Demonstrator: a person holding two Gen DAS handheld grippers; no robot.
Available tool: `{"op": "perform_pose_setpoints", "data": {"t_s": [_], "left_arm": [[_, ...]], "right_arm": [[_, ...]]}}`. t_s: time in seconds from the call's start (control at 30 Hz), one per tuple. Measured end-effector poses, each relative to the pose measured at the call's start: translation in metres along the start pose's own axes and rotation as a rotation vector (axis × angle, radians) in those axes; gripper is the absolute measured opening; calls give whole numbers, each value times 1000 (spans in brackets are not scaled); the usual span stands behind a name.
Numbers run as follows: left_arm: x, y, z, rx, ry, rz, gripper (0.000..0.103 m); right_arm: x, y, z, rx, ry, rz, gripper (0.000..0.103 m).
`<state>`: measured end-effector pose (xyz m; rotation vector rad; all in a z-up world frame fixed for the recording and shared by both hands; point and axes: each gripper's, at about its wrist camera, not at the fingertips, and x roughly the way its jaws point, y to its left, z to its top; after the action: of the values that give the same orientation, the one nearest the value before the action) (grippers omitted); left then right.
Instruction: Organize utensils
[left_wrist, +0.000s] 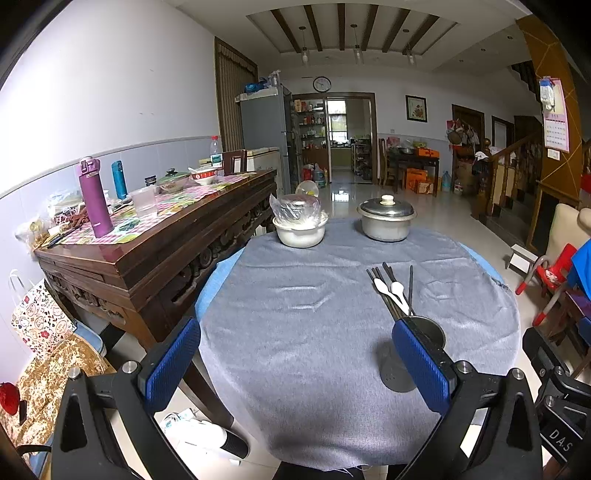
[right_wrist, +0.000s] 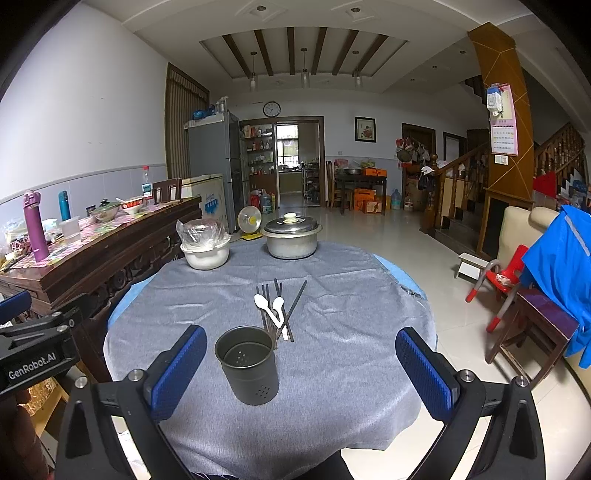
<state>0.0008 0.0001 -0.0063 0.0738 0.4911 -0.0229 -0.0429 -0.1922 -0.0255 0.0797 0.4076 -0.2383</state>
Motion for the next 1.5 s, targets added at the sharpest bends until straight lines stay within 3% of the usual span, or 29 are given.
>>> {"op": "perform_pose_setpoints", "data": {"t_s": [0.3,0.43,0.6,0.8,0.93,1.07,1.23,1.3,1.4,1.47,1.5], "left_arm": [[12,-4,2,6,87,-8,103],[24,-7,3,2,70,-12,103],[57,-3,13,-5,112,-22,103],[135,1,34,-44,237,-139,103],[199,-10,43,-122,350,-283,103],[263,-26,50,-146,448,-342,101],[331,-51,53,-137,532,-399,85],[356,-66,53,-132,562,-423,85],[384,-86,49,-118,596,-441,77],[403,-99,44,-107,628,-462,62],[409,-103,40,-105,643,-471,60]], "right_arm": [[17,-16,-1,15,76,3,103],[30,-20,5,-5,99,-11,103],[64,-39,23,16,135,-7,103],[144,-75,45,106,268,101,103],[221,-93,47,174,397,235,90],[296,-92,40,216,499,313,63],[373,-81,30,306,569,446,54],[394,-74,27,324,590,485,49],[419,-70,18,331,639,483,46],[428,-69,14,338,651,482,46],[430,-72,11,339,656,482,46]]}}
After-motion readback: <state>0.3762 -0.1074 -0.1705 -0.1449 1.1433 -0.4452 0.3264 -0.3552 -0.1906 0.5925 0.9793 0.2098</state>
